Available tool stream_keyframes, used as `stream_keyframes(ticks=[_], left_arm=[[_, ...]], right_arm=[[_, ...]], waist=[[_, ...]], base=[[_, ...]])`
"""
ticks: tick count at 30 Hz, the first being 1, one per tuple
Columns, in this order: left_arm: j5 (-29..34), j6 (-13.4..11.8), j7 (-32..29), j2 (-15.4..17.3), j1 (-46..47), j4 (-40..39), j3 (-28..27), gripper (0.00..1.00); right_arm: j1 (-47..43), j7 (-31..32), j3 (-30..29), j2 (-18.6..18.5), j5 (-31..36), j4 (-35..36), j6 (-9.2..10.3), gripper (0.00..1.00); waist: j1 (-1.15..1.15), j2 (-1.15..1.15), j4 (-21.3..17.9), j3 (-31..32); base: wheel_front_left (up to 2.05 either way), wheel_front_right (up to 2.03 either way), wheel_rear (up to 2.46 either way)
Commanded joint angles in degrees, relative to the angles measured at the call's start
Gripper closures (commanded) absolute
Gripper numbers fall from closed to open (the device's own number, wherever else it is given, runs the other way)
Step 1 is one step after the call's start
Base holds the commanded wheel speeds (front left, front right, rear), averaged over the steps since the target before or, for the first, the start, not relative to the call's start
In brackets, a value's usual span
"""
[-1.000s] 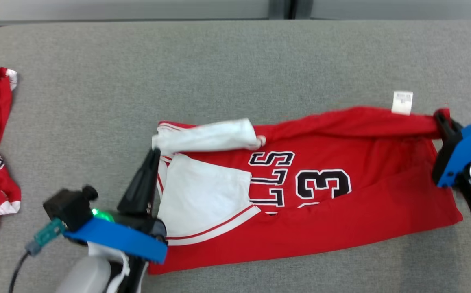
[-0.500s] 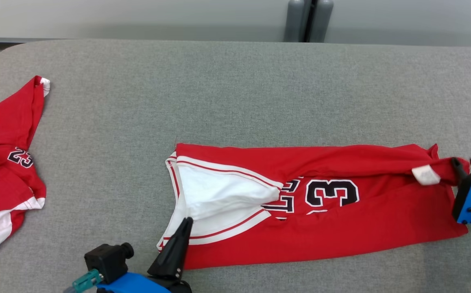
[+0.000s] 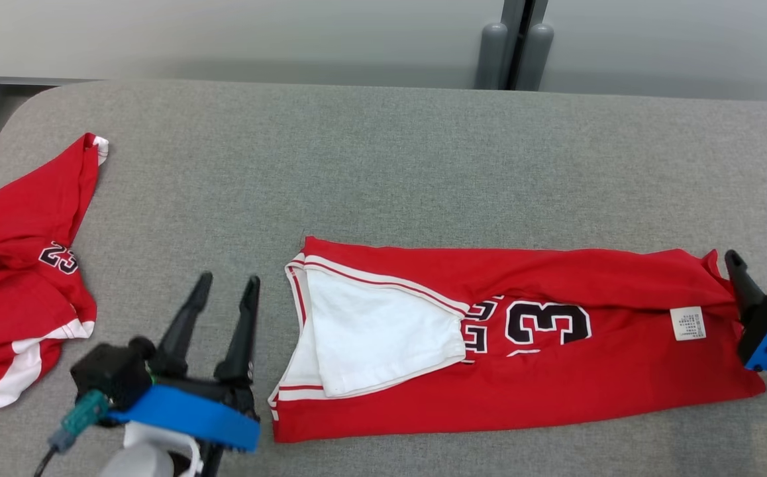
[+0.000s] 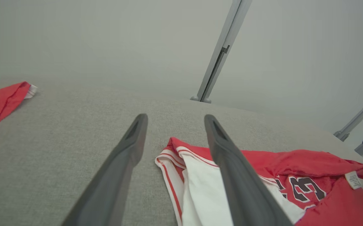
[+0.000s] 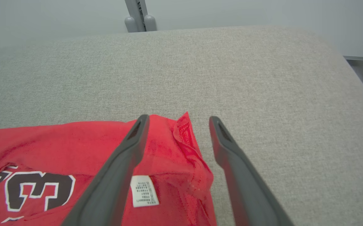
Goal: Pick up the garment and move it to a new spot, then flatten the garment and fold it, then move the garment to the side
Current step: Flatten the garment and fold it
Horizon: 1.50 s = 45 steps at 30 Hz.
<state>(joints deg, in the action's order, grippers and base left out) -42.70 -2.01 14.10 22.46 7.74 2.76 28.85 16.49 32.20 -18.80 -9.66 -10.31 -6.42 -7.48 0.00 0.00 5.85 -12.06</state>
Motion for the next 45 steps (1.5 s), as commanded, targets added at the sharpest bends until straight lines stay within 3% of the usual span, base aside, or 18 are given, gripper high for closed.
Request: stream_keyframes(ticks=[1, 8, 18, 30, 31, 32, 38, 45], left_arm=[[1.7, -0.3, 0.5, 0.0, 2.7, 1.5, -0.6, 0.00], [4.5, 0.1, 1.0, -1.2, 9.1, 7.6, -3.1, 0.00], [5.7, 1.4, 1.1, -2.1, 11.4, 10.9, -5.3, 0.00], [6.3, 2.5, 1.1, -3.4, 11.5, 12.4, -5.3, 0.00], [6.3, 2.6, 1.1, -3.4, 11.5, 12.5, -5.2, 0.00], [6.2, 2.6, 1.1, -3.4, 11.5, 12.6, -5.3, 0.00], [6.4, 2.5, 1.2, -3.1, 10.8, 12.6, -5.5, 0.00], [6.1, 2.0, 0.8, -2.4, 9.4, 12.0, -5.5, 0.00]], right_arm=[[-1.1, 0.1, -0.5, 1.1, -0.1, 0.5, -0.04, 0.00], [0.2, -1.5, -1.0, 3.3, 2.9, -3.8, -0.04, 0.00], [4.7, -5.9, -4.1, 5.3, 6.8, -14.4, -0.04, 0.00], [5.1, 2.8, -6.4, 6.2, 10.5, -23.3, 0.02, 0.00], [5.1, 3.2, -5.9, 6.3, 10.3, -23.6, 0.02, 0.54], [5.2, 3.0, -5.2, 6.4, 9.9, -23.5, 0.01, 1.00], [6.2, -0.2, -3.5, 5.3, 7.0, -22.0, -0.01, 1.00], [4.8, -2.4, -6.5, 2.4, 7.4, -14.5, 0.01, 1.00]], waist=[[0.00, 0.00, 0.1, 0.0], [0.00, 0.00, -0.5, -1.2], [0.00, 0.00, -0.4, -3.8], [0.00, 0.00, 0.0, -4.2], [0.00, 0.00, -0.1, -4.2], [0.00, 0.00, -0.2, -4.2], [0.00, 0.00, -1.4, -3.6], [0.00, 0.00, -3.1, -1.6]], base=[[0.00, 0.00, 0.00], [0.00, 0.00, 0.00], [0.00, 0.00, 0.00], [0.00, 0.00, 0.00], [0.00, 0.00, 0.00], [0.00, 0.00, 0.00], [0.00, 0.00, 0.00], [0.00, 0.00, 0.00]])
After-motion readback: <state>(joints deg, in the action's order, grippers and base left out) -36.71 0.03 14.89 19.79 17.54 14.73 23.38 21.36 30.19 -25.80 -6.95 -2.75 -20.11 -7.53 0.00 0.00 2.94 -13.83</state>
